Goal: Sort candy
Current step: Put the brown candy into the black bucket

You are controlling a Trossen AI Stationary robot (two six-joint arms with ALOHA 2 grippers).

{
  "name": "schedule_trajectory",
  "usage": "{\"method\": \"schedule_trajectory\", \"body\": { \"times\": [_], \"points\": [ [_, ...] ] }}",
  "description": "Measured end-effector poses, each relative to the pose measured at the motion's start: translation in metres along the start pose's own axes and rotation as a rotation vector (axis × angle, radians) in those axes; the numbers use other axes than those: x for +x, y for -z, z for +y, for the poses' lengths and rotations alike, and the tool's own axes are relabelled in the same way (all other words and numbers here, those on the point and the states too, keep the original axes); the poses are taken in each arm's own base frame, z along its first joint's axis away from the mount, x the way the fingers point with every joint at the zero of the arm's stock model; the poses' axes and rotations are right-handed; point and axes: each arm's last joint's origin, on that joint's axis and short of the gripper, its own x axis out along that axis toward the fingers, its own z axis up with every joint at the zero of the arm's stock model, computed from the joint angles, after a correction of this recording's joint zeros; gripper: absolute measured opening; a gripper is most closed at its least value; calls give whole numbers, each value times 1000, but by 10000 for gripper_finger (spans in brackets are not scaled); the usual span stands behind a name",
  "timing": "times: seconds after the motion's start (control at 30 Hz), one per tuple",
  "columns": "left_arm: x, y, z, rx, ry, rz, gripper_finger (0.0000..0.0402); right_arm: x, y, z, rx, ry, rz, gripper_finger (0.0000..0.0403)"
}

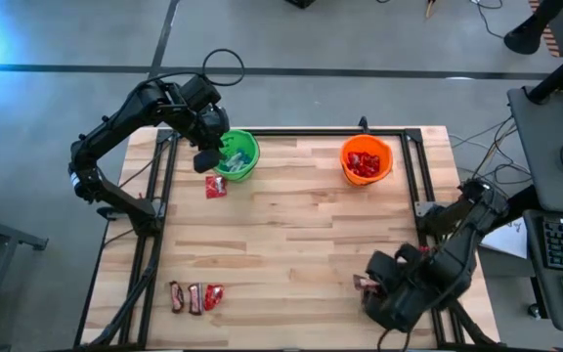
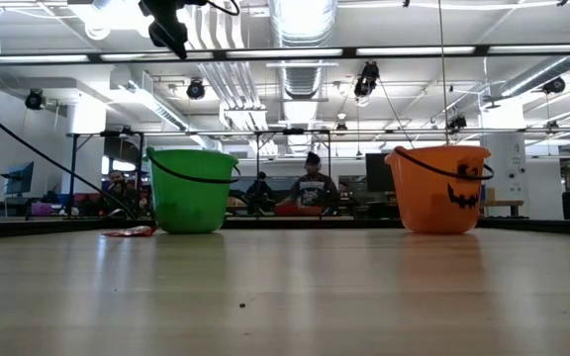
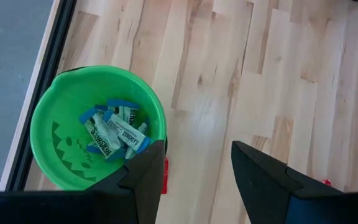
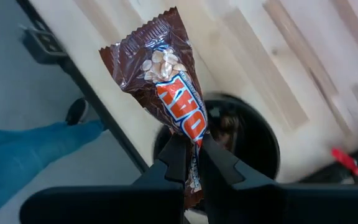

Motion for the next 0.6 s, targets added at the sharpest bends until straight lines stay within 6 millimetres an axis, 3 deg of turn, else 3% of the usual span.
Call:
{"method": "schedule_trajectory", "body": {
  "times": [0.37,0.6],
  "points": [
    [0,0,0,0,0,0,168,30,42,-19,120,149,119,13],
    [0,0,0,-1,0,0,168,47,56,-24,130,183,169,13]
  ]
}}
